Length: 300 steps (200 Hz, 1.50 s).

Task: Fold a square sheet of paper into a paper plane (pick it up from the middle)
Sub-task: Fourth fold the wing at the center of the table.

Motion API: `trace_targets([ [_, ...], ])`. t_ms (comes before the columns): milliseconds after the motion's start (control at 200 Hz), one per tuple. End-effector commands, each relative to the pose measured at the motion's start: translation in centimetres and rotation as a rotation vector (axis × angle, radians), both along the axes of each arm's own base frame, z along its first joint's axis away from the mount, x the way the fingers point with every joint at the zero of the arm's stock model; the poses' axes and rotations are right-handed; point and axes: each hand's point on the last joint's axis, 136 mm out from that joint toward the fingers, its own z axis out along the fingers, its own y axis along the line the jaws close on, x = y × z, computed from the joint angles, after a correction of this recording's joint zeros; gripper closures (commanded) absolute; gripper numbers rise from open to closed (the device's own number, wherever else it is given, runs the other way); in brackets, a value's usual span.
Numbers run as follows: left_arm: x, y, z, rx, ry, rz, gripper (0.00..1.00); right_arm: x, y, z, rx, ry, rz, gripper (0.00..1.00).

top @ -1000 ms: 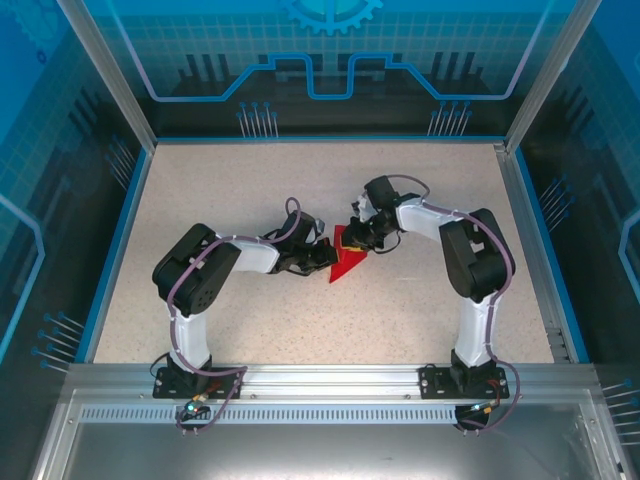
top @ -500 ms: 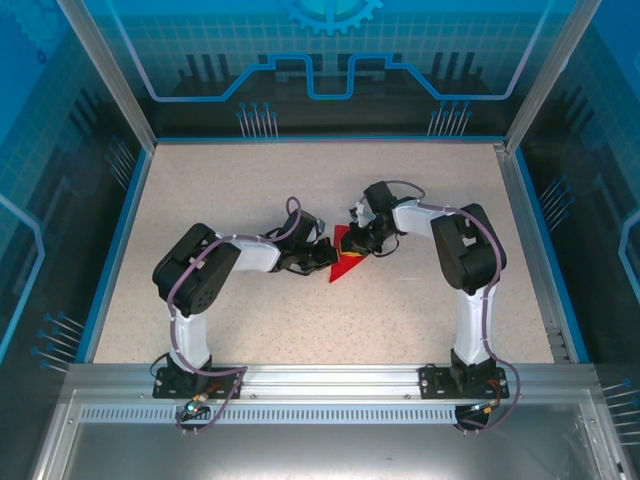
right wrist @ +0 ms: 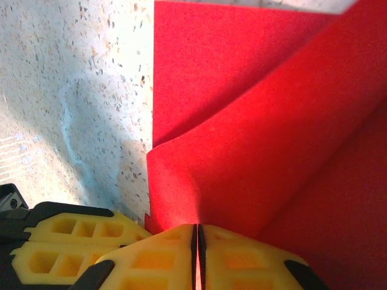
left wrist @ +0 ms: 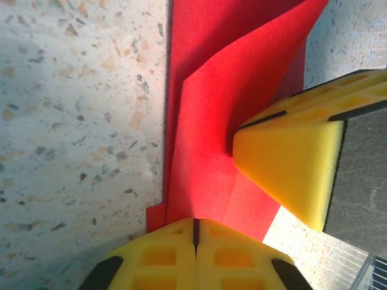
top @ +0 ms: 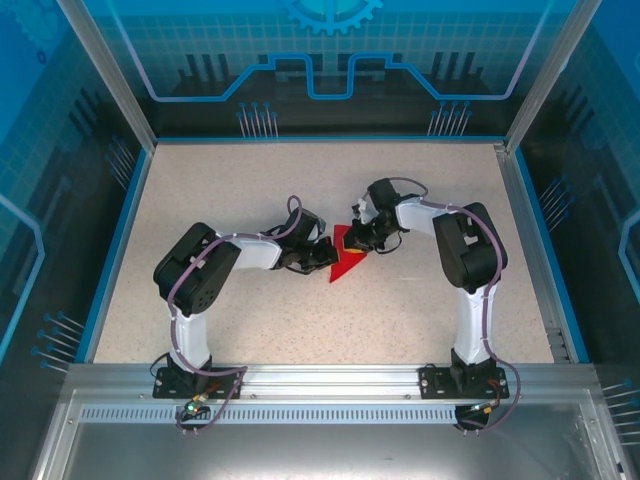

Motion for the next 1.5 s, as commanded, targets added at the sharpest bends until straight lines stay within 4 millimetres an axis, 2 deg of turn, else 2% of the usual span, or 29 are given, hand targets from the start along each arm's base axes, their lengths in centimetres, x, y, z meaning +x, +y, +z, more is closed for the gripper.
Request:
trace_targets([
  [0,-2.3,2.1,-3.9,0.134,0.115,-0.007,1.00,-0.7,0.6,-0.1,0.011,-0.008,0.027,0.90],
  [90,-2.4,2.2,-4.0,0.143,0.121,-0.008,1.00,-0.9,0.6,-0.6,0.007,0.001,0.034,0.91],
  [170,-2.6,2.2,-4.0,0.153,0.127,-0.013,1.00,-0.1,0.0,-0.7,-0.014,-0.010,0.024,0.91],
  [320,-2.9,2.5,-4.1,0.171,0.138,-0.020,1.00,2.3,-1.4,-0.6,-0.025,-0.039,-0.026,0.92],
  [560,-3.2,2.7,-4.3,0.190,0.145,-0.038,1.00,5.6,-3.6,-1.5,-0.048,-0.035,-0.152,0.90],
  [775,-3.1,2.6,-4.5,0.194,0.141,-0.045,1.00,8.7,-5.5,-1.0,-0.077,-0.081,-0.231,0.92],
  [920,-3.1,2.7,-4.7,0.196,0.142,-0.045,1.00,10.6,-7.0,-1.3,-0.090,-0.088,-0.266,0.93],
  [1010,-3.0,2.5,-4.6,0.194,0.137,-0.047,1.00,11.8,-7.6,-0.3,-0.085,-0.121,-0.277,0.93],
  [1085,-2.9,2.4,-4.6,0.195,0.136,-0.050,1.00,12.4,-7.4,2.3,-0.065,-0.183,-0.268,0.93],
  [1180,-2.9,2.2,-4.6,0.194,0.138,-0.054,1.00,11.9,-7.0,5.6,-0.037,-0.252,-0.251,0.92],
  [1240,-2.9,2.2,-4.6,0.195,0.138,-0.053,1.00,10.7,-6.1,6.7,-0.023,-0.270,-0.220,0.92],
  [1311,-2.8,2.1,-4.5,0.194,0.134,-0.054,1.00,8.7,-4.8,6.6,-0.011,-0.249,-0.180,0.92],
  [1496,-2.8,2.0,-4.4,0.194,0.127,-0.059,1.00,3.6,-0.8,4.1,0.037,-0.130,-0.106,0.92],
])
